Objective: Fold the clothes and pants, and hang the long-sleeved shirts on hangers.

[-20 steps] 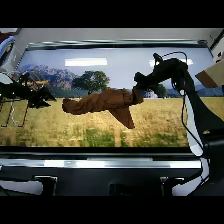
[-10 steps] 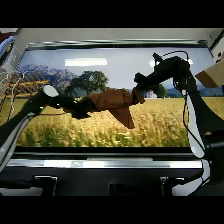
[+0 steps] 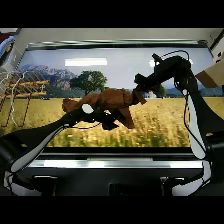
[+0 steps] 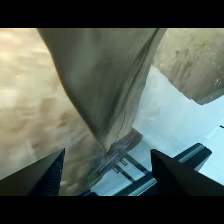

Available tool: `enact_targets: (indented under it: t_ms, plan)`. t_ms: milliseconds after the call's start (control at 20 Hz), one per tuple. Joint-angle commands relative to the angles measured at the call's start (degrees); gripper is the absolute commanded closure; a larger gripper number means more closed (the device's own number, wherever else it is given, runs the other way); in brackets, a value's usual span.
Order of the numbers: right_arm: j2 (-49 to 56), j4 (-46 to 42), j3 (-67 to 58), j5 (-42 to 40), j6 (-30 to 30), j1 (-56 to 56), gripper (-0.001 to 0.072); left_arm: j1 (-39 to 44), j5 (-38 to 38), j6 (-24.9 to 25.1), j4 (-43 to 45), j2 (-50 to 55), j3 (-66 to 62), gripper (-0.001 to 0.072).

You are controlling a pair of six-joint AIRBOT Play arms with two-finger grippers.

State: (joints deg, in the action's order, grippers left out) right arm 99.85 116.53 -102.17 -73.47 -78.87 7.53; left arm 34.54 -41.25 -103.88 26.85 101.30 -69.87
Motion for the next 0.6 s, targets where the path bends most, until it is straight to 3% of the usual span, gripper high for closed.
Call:
enact_targets:
  t_ms: [0, 300, 450, 500, 550]
  plan:
    - [-0.1, 0.0, 0.0, -0.3, 0.0, 0.0, 0.0685, 2.8, 3.8, -0.2, -3.5, 2.2, 0.0, 0.0091]
    - [-0.1, 0.0, 0.0, -1.7, -0.9, 0.0, 0.0685, 3.3, 10.8, -0.3, -6.3, 2.8, 0.0, 0.0098]
    - [-0.1, 0.0, 0.0, -1.8, -0.9, 0.0, 0.0685, 3.4, 8.8, -0.3, -7.0, 5.2, -1.9, 0.0115]
    - [-0.2, 0.1, 0.0, -1.7, -0.9, 0.0, 0.0685, 3.5, 7.0, -0.3, -7.0, 6.4, -3.4, 0.0172]
    - [-0.4, 0.2, 0.0, -1.7, -0.9, 0.0, 0.0685, 3.5, 5.4, -0.3, -7.0, 7.4, -4.9, 0.0384]
